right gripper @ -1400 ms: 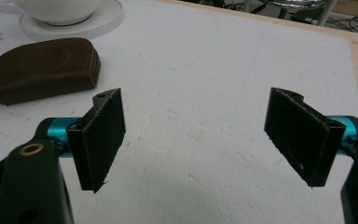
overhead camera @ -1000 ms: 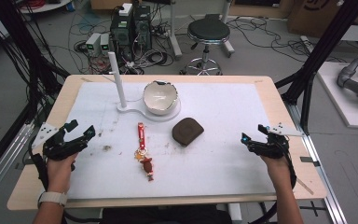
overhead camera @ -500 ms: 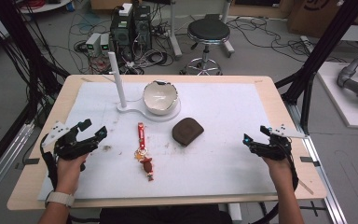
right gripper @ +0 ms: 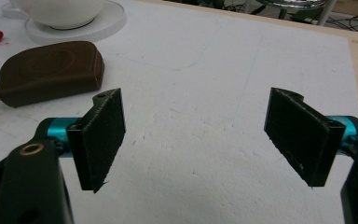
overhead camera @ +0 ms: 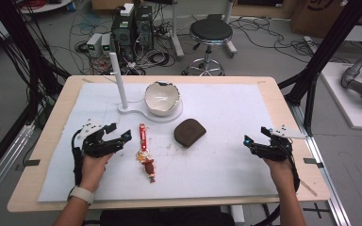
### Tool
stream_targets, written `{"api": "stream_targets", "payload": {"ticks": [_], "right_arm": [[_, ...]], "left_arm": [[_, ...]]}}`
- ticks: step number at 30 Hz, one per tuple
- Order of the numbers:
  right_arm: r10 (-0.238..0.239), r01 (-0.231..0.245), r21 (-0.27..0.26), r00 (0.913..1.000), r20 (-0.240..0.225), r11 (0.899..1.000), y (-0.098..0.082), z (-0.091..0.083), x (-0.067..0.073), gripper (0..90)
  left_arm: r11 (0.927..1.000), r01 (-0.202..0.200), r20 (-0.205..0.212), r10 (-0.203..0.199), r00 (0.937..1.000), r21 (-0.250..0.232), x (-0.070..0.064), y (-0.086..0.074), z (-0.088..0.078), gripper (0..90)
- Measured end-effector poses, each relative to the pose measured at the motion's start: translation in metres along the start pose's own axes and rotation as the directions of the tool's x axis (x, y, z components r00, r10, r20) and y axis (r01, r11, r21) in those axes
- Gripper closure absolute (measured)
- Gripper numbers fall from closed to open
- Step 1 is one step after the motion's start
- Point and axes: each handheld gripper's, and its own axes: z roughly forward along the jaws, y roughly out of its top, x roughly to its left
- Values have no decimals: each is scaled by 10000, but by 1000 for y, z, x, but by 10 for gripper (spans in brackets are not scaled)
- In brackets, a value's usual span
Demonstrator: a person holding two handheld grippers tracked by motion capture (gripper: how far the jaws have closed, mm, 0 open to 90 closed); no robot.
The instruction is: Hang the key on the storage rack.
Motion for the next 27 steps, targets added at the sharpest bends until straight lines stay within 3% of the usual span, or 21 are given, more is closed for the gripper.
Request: {"api": "stream_targets", "payload": {"ticks": [6, 9, 11, 13, 17, 20, 21, 23, 24, 27], "right_arm": [[101, -101, -4, 9999, -3, 9999, 0, -1, 0, 205], [99, -99, 7, 10000, -6, 10000, 0, -2, 0, 205], [122, -122, -3, 9999, -14, 9999, 0, -2, 1, 205], [90, -90, -16, 10000, -32, 10000, 0, -1, 1, 205], [133, -133, -15, 9999, -34, 9999, 0, -2, 0, 205], [198, -198, -21, 9998, -25, 9998, 0, -2, -1, 205], [198, -198, -21, 9998, -25, 9998, 0, -2, -1, 205], [194, -194, -24, 9998, -59, 9998, 0, -2, -1, 205], [194, -194, -24, 9998, -59, 9998, 0, -2, -1, 205], [169, -169, -38, 9998, -50, 9998, 0, -2, -1, 205]], "left_arm": [[9995, 108, -225, -101, 9997, 304, -6, 0, 18, 259], [9950, 315, -251, -292, 9993, 952, -13, -4, 34, 263], [9932, 346, -268, -318, 9991, 1111, -15, -5, 37, 273], [9840, 407, -582, -310, 9978, 1732, -22, -9, 49, 284], [9767, 326, -823, -154, 9965, 2119, -26, -11, 57, 290], [9659, 168, -1387, 199, 9901, 2584, -30, -9, 64, 302], [9659, 168, -1387, 199, 9901, 2584, -30, -9, 64, 303], [9546, 171, -1705, 354, 9847, 2973, -31, -8, 70, 303], [9546, 171, -1705, 354, 9847, 2973, -31, -8, 70, 303], [9400, 144, -1795, 501, 9825, 3409, -34, -7, 78, 303]]}}
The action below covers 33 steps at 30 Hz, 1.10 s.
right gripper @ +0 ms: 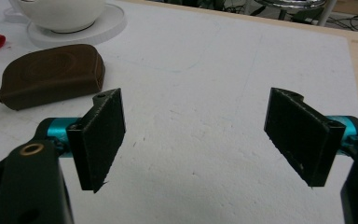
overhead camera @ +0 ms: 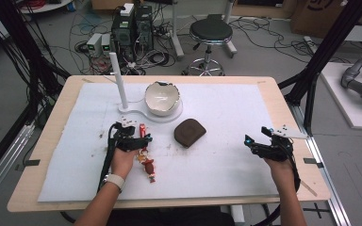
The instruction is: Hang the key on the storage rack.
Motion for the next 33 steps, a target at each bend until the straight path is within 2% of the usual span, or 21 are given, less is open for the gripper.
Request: {"api": "stream_targets", "payload": {"ticks": [1, 2, 9, 10, 11, 12, 13, 14, 15, 16, 22, 23, 27, 29, 30, 31, 32, 33], "right_arm": [[1, -1, 8, 10000, 2, 10000, 0, 0, 0, 205], [-21, 21, 21, 10000, 10, 10000, 0, 1, 0, 205], [-18, 18, 33, 10000, -16, 10000, 0, 1, 0, 206], [-13, 13, 27, 10000, -7, 10000, 0, 1, 0, 205], [-13, 13, 27, 10000, -7, 10000, 0, 1, 0, 205], [-28, 28, 11, 10000, 5, 10000, 0, 1, 0, 206], [-19, 19, 21, 10000, 11, 10000, 0, 0, 0, 206], [-7, 7, 19, 10000, 14, 10000, 0, 0, 0, 206], [-7, 7, 19, 10000, 14, 10000, 0, 0, 0, 206], [13, -13, 5, 10000, 14, 10000, 0, 0, 0, 206], [-8, 8, 11, 10000, 2, 10000, 0, 0, 1, 207], [-8, 8, 11, 10000, 2, 10000, 0, 0, 1, 207], [-23, 23, 25, 10000, 5, 10000, 0, 0, 0, 207], [-14, 14, 30, 10000, 4, 10000, -1, 1, 0, 207], [5, -5, 42, 10000, 5, 10000, -1, 1, 0, 207], [5, -5, 42, 10000, 5, 10000, -1, 1, 0, 207], [5, -5, 38, 10000, 2, 10000, -1, 1, -1, 207], [5, -5, 38, 10000, 2, 10000, -1, 1, -1, 207]], "left_arm": [[9999, -3, 19, 2, 10000, 103, -2, 1, 2, 303], [9991, -252, -198, 259, 9995, 333, -6, 3, 5, 284], [9971, -481, -652, 519, 9965, 586, -12, 6, 8, 309], [9957, -617, -739, 668, 9950, 685, -14, 6, 7, 317], [9957, -617, -739, 668, 9950, 685, -14, 6, 7, 355], [9952, -718, -647, 761, 9950, 668, -17, 6, 7, 355], [9921, -1059, -369, 1085, 9934, 667, -20, 6, 5, 487], [9917, -1094, -291, 1115, 9933, 668, -21, 6, 5, 544], [9917, -1094, -291, 1115, 9933, 668, -21, 6, 5, 581], [9912, -1130, -240, 1149, 9931, 685, -21, 6, 4, 581], [9963, -588, 57, 585, 9983, 633, -14, 7, 3, 741], [9972, -446, 131, 439, 9989, 608, -13, 7, 3, 741], [9977, -289, 392, 265, 9989, 615, -9, 7, 2, 746], [9979, -61, 714, 15, 9974, 640, -6, 7, 1, 747], [9981, -65, 901, 10, 9959, 615, -5, 7, -1, 747], [9981, -65, 901, 10, 9959, 615, -5, 7, -1, 747], [9991, 45, 1178, -94, 9930, 423, -5, 7, -3, 748], [9991, 45, 1178, -94, 9930, 423, -5, 7, -3, 748]]}}
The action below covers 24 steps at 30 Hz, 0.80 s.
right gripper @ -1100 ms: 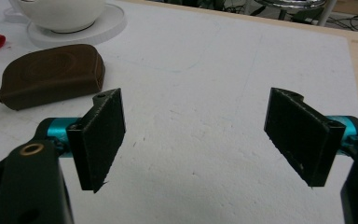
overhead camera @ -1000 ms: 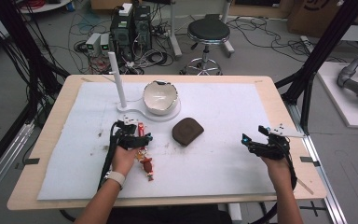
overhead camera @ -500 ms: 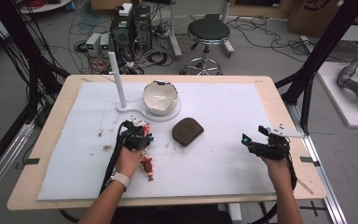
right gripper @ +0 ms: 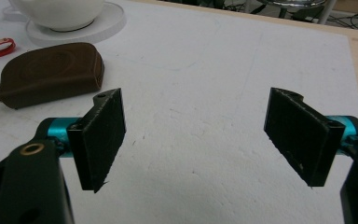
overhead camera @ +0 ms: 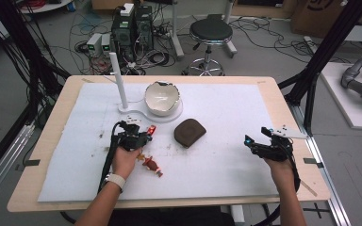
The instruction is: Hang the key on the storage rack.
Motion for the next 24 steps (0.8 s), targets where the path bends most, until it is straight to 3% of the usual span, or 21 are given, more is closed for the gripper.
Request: {"api": "stream_targets", "payload": {"ticks": [2, 7, 8, 9, 11, 13, 16, 17, 18, 24], "right_arm": [[16, -16, -6, 10000, 1, 10000, 0, 0, 0, 207], [66, -66, -16, 10000, 3, 10000, 0, -1, 0, 207], [24, -24, -4, 10000, 16, 10000, 0, -1, 0, 207], [24, -24, -4, 10000, 16, 10000, 0, -1, 0, 207], [56, -56, -3, 10000, 12, 10000, 0, -1, 1, 207], [20, -20, -5, 10000, 16, 10000, 0, 0, 0, 207], [33, -33, -3, 10000, 17, 10000, 0, -1, 0, 207], [51, -51, -14, 10000, 25, 10000, 0, -1, 0, 207], [51, -51, -14, 10000, 25, 10000, 0, -1, 0, 207], [39, -39, -4, 10000, 42, 10000, 0, -1, 1, 207]], "left_arm": [[9990, 106, 489, -85, 9988, -437, 0, 0, -6, 748], [9946, 405, 908, -319, 9954, -955, 4, -1, -17, 749], [9897, 677, 1180, -528, 9916, -1262, 8, -2, -23, 748], [9897, 677, 1180, -528, 9916, -1262, 8, -2, -23, 749], [9814, 975, 1515, -724, 9858, -1656, 15, -1, -34, 749], [9777, 1154, 1740, -845, 9811, -1755, 19, 1, -41, 749], [9735, 1180, 1844, -816, 9795, -1958, 22, 2, -49, 749], [9662, 1299, 1991, -853, 9763, -2228, 26, 4, -56, 749], [9662, 1299, 1991, -853, 9763, -2228, 26, 4, -56, 749], [9471, 1506, 2411, -816, 9670, -2834, 34, 10, -77, 749]]}}
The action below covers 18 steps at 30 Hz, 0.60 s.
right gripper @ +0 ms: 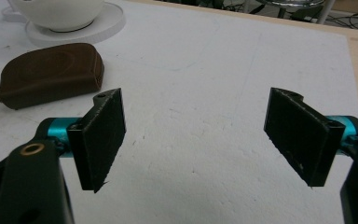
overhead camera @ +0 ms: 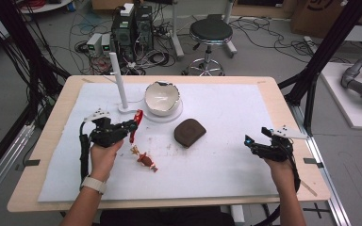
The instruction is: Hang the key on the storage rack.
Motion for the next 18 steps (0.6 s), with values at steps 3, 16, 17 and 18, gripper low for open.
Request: {"api": "stream_targets", "payload": {"ticks": [3, 16, 17, 18], "right_arm": [[19, -19, -4, 10000, -11, 10000, 0, 0, 0, 207], [7, -7, -12, 10000, -15, 10000, 0, -1, 0, 207], [-18, 18, -29, 10000, 2, 10000, 0, -1, 0, 207], [1, -1, -41, 10000, 12, 10000, 0, -1, -1, 207]], "left_arm": [[9995, 9, 102, -5, 9999, -324, 1, 7, -11, 750], [9926, 297, 888, -193, 9959, -1181, 16, 31, -34, 751], [9923, 281, 902, -172, 9958, -1209, 18, 32, -36, 750], [9912, 291, 923, -173, 9956, -1290, 19, 35, -37, 751]]}}
